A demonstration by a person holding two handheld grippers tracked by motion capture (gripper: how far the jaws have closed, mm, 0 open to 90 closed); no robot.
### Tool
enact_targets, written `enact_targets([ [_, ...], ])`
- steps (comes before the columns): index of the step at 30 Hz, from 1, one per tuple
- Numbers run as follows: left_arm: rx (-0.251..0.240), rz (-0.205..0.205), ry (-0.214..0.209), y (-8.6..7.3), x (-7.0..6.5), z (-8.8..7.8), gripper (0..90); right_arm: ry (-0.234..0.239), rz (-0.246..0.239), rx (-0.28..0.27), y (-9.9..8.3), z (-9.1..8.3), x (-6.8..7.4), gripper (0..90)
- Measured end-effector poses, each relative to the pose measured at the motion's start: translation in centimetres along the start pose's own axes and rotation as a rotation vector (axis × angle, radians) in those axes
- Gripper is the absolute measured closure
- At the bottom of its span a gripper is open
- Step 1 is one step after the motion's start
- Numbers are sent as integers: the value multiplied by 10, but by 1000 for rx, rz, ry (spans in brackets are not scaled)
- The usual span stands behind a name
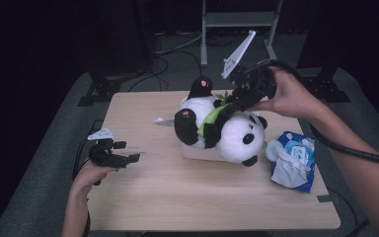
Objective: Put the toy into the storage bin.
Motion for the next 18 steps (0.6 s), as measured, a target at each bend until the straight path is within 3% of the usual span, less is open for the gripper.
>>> enact_targets([
  [5, -5, -7, 9, -1, 3, -3, 92, -18, 24, 15, -1, 0, -34, 699],
  [11, -6, -17, 15, -2, 7, -5, 92, -33, 47, 41, -4, 12, -70, 700],
  [18, -9, -25, 21, -2, 6, -7, 92, -37, 74, 66, -13, 33, -98, 699],
])
Point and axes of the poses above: each handheld gripper's, and its own axes: z roughly forward along the jaws, y roughly out of its top, x roughly to its left, the point moved 7 cm from there along z, roughly forward along the jaws, and after that the axes turned 3 degrees about -z, right-handed, at the moved point
